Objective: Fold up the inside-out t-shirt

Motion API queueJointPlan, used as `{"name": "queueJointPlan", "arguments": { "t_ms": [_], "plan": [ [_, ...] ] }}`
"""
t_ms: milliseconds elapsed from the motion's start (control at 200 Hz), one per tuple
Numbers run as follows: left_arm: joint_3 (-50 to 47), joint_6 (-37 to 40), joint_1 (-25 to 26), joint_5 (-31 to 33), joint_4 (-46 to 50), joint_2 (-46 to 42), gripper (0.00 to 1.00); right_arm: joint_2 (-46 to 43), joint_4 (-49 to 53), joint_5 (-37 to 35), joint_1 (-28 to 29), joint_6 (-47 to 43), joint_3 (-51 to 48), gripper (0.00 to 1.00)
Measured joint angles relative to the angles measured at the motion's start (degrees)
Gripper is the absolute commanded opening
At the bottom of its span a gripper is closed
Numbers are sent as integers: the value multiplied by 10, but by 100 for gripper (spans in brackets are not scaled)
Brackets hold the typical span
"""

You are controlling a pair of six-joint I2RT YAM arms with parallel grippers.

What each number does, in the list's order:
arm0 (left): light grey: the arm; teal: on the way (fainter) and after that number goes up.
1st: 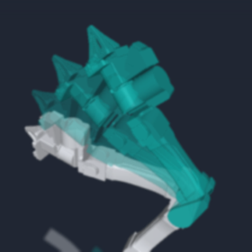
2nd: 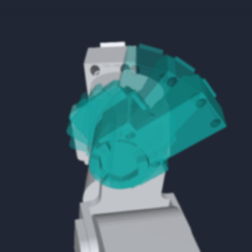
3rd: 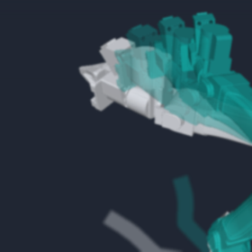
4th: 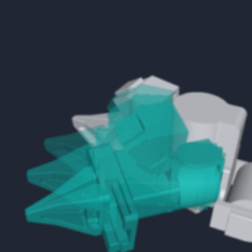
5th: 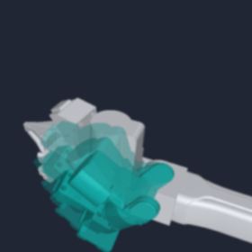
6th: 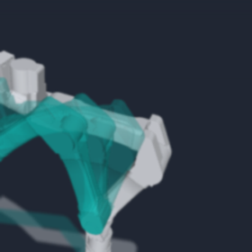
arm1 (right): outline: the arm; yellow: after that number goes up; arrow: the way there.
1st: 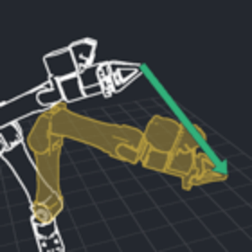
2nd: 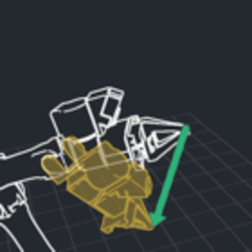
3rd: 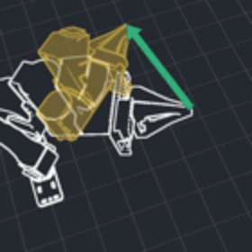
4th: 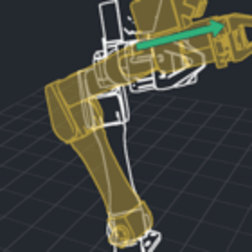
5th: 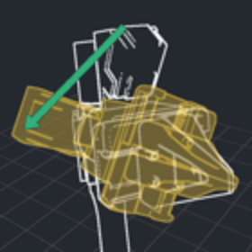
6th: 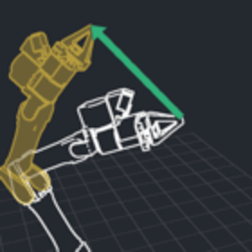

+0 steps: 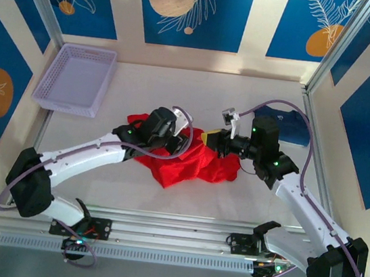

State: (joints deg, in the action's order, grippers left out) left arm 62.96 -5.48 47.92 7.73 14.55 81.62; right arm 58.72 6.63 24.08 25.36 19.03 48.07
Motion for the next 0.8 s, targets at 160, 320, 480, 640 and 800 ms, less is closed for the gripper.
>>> {"name": "queueJointPlan", "arguments": {
  "t_ms": [160,320,480,640,800],
  "plan": [
    [4,11,0,18,0,6,10,0,0,-2,-3,0,-1,0],
    [4,9,-4,-10,10,-14,0,-4,18,-48,1,-22,-1,0],
    [3,-51,-45,-147,18,-96,0,-24,38,-139,30,-61,-1,0],
    [3,-120,-114,-269,28,-148,0,-37,36,-165,47,-82,0,0],
    [3,-135,-139,-287,94,-142,0,-37,44,-135,45,-86,7,0]
  ]
}}
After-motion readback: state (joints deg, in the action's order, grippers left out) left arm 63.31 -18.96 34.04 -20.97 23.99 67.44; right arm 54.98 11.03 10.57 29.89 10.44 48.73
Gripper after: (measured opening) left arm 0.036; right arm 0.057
